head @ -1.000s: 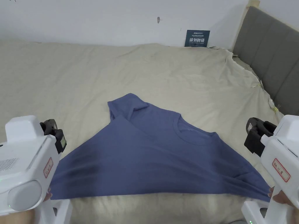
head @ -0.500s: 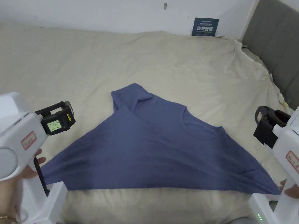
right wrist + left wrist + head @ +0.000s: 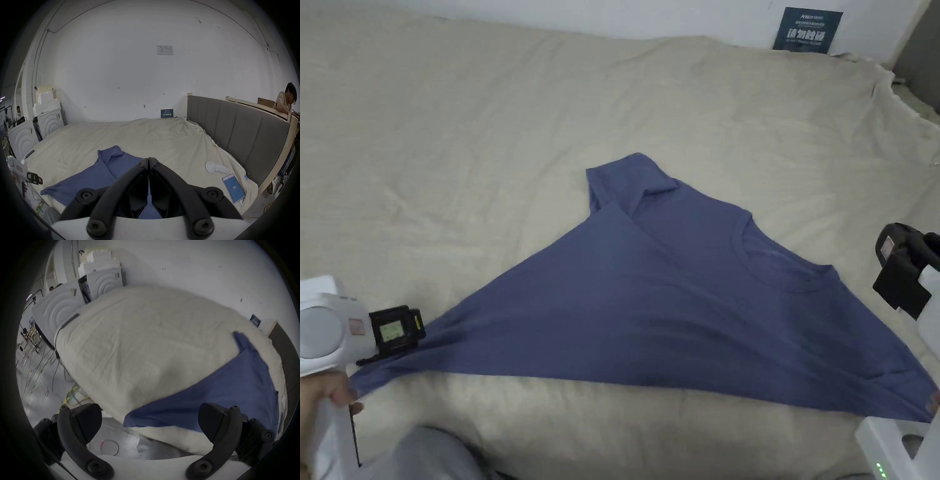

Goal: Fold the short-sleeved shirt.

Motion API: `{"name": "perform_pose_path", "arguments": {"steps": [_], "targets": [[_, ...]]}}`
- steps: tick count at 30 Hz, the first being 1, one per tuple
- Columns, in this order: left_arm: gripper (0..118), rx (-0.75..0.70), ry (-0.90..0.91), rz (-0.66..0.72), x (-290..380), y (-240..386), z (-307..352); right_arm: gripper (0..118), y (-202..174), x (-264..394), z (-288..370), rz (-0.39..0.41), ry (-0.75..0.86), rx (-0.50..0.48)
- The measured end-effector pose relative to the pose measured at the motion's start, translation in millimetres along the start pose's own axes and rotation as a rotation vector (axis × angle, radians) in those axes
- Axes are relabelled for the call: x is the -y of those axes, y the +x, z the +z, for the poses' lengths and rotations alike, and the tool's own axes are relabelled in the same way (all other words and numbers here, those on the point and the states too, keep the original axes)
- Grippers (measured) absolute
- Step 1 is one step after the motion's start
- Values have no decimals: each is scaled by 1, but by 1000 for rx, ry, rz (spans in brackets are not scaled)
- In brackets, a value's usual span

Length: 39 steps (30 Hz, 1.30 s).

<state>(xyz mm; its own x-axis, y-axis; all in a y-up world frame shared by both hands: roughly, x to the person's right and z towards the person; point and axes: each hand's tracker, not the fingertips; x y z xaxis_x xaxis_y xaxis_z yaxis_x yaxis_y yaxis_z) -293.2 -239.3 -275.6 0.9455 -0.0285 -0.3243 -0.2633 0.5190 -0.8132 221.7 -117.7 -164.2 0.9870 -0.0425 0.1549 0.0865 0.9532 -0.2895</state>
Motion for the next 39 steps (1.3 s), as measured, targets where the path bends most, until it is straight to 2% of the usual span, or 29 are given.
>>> {"name": "perform_pose_path", "arguments": {"steps": [3,4,5,6,8,10,12,13,14,16,20,23,26,29,30,32,33,36,39], "targets": [[117,-16,-48,32,8,-6,-20,0,-6,1,1,5,-11,-5],[111,-15,-56,45,7,-5,-27,0,-7,1,2,9,-13,-6],[102,-8,-64,55,8,-6,-30,0,-7,1,2,11,-14,-5],[86,1,-81,63,8,-6,-32,0,-5,2,1,12,-16,-4],[69,31,-102,74,7,-3,-39,0,0,5,0,9,-17,-1],[39,84,-123,71,8,-1,-42,0,2,6,0,3,-18,5],[25,119,-114,97,5,5,-35,0,2,6,2,-1,-19,10],[25,131,-106,90,5,8,-33,0,3,7,3,-2,-19,12],[10,171,-102,80,5,12,-32,0,4,7,3,-2,-21,13],[7,102,-91,13,4,20,-31,0,9,10,2,-5,-26,14],[6,171,-18,76,1,14,-6,0,7,2,5,17,-33,10],[6,190,73,62,0,11,18,0,7,-14,-5,49,-45,-9],[6,214,137,54,-1,10,33,0,4,-39,-29,97,-76,-66],[6,240,177,81,-1,10,42,3,-13,-72,-68,141,-175,-128],[6,245,186,86,-1,10,45,25,-16,-81,-85,134,-197,-143],[6,242,196,88,-1,12,46,94,-20,-96,-132,135,-305,-186],[6,240,204,87,0,13,46,117,-24,-101,-152,125,-349,-204],[6,236,213,90,2,17,49,117,-42,-109,-216,145,-455,-217],[6,228,216,106,3,17,50,117,-68,-104,-278,223,-548,-181]]}}
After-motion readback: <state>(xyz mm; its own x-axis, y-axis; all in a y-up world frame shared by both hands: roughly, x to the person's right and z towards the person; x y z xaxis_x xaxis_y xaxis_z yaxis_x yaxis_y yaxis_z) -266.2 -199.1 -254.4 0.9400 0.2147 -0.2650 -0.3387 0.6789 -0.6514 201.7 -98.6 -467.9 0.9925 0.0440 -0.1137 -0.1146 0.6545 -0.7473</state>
